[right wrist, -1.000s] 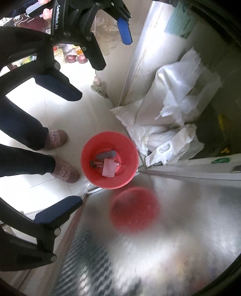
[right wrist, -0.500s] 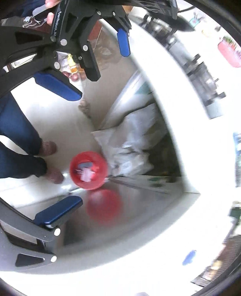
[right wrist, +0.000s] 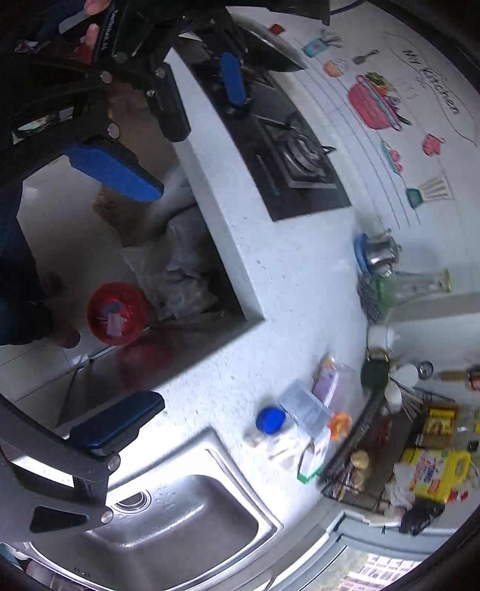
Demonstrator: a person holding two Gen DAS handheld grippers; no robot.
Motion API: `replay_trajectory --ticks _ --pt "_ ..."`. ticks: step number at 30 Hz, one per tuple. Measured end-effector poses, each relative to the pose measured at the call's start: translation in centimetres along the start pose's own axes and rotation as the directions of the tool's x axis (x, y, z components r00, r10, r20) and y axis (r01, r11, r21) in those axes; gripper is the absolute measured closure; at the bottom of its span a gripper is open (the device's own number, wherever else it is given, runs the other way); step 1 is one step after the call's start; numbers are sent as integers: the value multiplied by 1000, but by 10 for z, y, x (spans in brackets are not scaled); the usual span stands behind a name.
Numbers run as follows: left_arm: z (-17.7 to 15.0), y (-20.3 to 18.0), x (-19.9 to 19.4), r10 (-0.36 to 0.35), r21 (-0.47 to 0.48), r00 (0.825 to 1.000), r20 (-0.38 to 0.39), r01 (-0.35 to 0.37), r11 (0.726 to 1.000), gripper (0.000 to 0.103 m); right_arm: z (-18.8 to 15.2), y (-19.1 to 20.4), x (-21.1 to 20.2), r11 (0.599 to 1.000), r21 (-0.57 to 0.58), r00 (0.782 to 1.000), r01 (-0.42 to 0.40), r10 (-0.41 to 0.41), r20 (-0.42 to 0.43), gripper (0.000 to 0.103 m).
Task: Collect trash
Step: 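Raise both tools from the bucket back up toward the counter, then grasp the grey-blue medicine box with the left gripper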
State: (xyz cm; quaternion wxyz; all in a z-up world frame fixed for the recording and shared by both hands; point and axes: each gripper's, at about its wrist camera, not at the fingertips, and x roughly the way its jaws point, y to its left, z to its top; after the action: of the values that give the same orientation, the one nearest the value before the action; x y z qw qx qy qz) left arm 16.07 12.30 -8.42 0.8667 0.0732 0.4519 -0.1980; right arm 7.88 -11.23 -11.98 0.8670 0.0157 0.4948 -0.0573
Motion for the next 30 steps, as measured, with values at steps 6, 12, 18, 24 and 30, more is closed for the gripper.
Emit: replay_trajectory --ticks 6,12,18,24,30 --pt "34 -16 11 -33 54 999 24 32 998 0 10 -17 -11 998 44 999 34 -35 26 0" --pt "73 -27 31 -66 93 998 21 63 994 0 28 -42 -17 994 84 996 70 -74 48 0" --pt "121 -37 71 -105 110 994 -2 105 988 0 50 -74 -8 987 127 994 97 -103 47 0" --pt "167 -52 121 -125 168 991 -52 132 977 0 78 -117 12 978 169 991 122 -128 26 0" --pt "199 -62 179 -162 198 979 -121 184 963 0 95 -157 42 968 209 990 138 -136 -24 0"
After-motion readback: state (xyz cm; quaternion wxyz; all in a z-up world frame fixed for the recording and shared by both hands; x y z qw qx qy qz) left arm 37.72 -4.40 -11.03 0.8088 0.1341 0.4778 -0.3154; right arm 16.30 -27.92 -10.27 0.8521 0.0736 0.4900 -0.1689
